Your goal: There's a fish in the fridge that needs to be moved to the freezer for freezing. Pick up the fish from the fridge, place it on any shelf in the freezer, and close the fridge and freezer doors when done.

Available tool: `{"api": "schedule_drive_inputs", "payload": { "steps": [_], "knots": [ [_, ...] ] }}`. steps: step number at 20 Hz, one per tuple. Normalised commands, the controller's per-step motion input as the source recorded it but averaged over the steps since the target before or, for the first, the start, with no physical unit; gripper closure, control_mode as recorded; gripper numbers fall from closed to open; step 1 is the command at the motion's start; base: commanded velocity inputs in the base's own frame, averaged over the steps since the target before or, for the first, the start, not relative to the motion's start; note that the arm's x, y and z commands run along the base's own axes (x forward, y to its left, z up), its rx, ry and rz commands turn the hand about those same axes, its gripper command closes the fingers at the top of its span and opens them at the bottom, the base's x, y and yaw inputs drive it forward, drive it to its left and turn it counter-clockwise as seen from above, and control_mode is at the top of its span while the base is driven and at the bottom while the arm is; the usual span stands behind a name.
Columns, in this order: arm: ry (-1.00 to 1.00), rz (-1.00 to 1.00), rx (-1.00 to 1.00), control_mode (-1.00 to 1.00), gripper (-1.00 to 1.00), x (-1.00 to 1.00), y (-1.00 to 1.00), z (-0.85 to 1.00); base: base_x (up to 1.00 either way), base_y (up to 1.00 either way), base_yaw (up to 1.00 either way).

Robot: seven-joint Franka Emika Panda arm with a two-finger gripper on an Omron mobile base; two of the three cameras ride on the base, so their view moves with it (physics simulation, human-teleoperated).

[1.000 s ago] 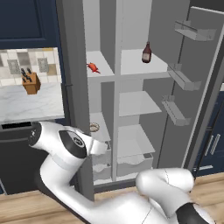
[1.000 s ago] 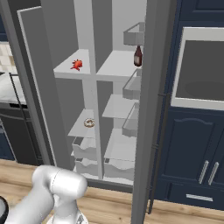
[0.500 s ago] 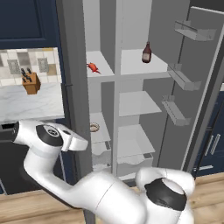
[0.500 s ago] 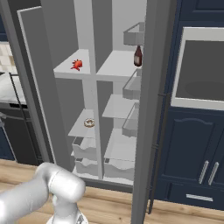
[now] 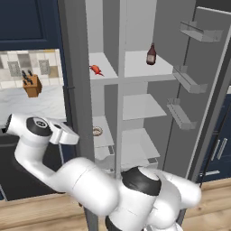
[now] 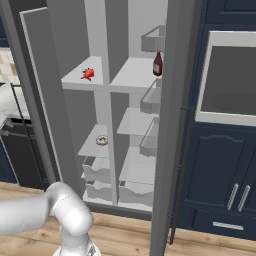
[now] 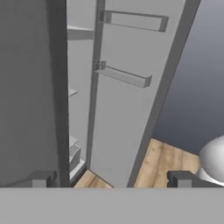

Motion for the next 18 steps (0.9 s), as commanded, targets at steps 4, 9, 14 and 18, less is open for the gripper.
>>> {"api": "schedule_drive_inputs", "payload": {
  "steps": [4, 9, 14, 18],
  "knots": [
    [0.0, -0.03, -0.03, -1.0, -1.0, 0.37, 0.03, -0.08, 0.0, 0.0, 0.0],
    [-0.01, -0.01, -0.02, -1.0, -1.0, 0.2, 0.33, 0.0, 0.0, 0.0, 0.0],
    [0.01, -0.05, -0.05, -1.0, -1.0, 0.14, 0.03, -0.03, 0.0, 0.0, 0.0],
    [0.04, -0.14, -0.04, -1.0, -1.0, 0.23, -0.34, -0.11, 0.0, 0.0, 0.0]
  ]
}}
